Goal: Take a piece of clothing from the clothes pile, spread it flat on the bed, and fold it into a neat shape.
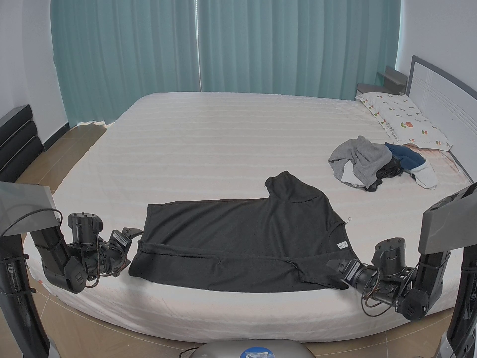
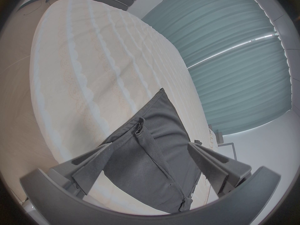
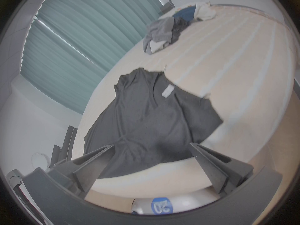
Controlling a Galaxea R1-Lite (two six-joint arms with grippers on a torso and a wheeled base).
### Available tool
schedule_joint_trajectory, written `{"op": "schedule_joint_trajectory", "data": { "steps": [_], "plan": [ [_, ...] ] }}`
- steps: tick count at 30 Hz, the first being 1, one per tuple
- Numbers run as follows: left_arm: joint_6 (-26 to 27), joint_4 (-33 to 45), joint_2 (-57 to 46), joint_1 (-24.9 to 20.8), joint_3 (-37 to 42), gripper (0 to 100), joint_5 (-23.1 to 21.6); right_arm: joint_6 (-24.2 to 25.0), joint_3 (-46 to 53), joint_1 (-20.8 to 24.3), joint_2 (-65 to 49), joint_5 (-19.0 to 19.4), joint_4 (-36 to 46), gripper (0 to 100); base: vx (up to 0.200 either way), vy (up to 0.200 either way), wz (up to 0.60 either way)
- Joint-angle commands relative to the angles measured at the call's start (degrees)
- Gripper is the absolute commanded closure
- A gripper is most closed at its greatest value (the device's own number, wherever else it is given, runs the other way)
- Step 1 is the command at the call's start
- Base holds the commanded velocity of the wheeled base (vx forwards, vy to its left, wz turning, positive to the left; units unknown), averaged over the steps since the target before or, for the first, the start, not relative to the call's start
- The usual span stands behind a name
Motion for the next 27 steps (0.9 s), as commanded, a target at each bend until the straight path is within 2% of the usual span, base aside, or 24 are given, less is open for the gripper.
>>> {"op": "schedule_joint_trajectory", "data": {
  "steps": [1,4,14,27],
  "plan": [
    [0.0,0.0,0.2,0.0,0.0,0,0.0,-3.3,-3.3,-4.6,-1.6,0.6,1.6,0,0.0,0.0,0.0],
    [0.0,0.0,0.1,0.0,0.0,0,0.0,-3.9,-6.6,-6.0,0.0,1.6,3.8,0,0.0,0.0,0.0],
    [0.0,0.0,0.1,0.0,0.0,0,0.0,-3.9,-14.1,-6.7,8.9,8.7,5.1,0,0.0,0.0,0.0],
    [0.0,0.0,0.1,0.0,-0.1,0,0.0,-5.3,-16.0,-8.0,11.6,9.1,4.9,0,0.0,0.0,0.0]
  ]
}}
